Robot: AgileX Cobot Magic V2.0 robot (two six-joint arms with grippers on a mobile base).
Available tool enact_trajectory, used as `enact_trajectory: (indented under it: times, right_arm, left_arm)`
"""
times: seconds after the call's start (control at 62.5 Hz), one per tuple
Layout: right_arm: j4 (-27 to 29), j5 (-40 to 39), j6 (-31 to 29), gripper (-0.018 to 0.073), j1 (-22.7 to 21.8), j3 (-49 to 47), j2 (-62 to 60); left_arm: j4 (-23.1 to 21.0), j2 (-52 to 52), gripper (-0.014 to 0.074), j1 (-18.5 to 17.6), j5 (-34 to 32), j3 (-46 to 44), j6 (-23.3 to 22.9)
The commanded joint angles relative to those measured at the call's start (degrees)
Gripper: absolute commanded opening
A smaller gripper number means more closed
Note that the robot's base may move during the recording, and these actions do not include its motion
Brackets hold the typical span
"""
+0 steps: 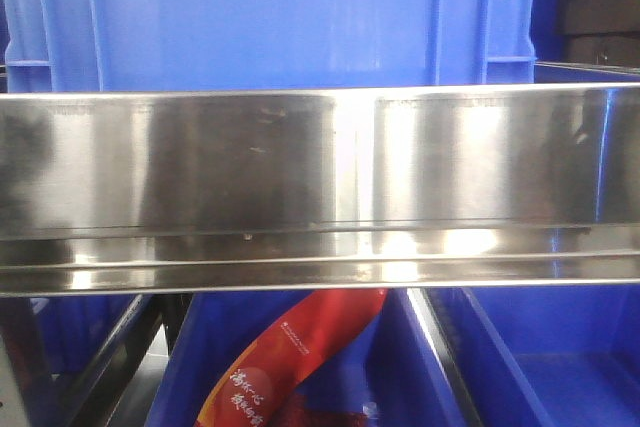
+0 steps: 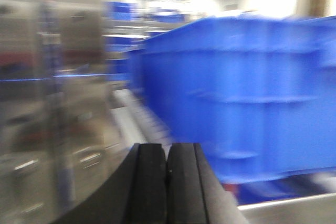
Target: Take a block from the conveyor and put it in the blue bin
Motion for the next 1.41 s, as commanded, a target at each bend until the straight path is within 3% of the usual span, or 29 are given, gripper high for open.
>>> enact_trajectory:
  times: [0.0,0.24,1.392]
  right_arm:
    - [-0.4,-1.54,-0.2,-0.0167,-0.35,0.0,-0.16]
    - [-0.4,-1.54,-0.2,-0.0167,-0.35,0.0,-0.16]
    - [-0.4,-1.54,-0.2,-0.0167,-0.35,0.0,-0.16]
  left_arm:
    - [1.7,-1.77,-0.0111,3.49,-1.14,1.75,-1.51]
    - [0.97,-2.53,-0.0111,9.33,0.47,2.77,-1.97]
    - [0.97,-2.53,-0.0111,9.46,0.47,2.77,-1.97]
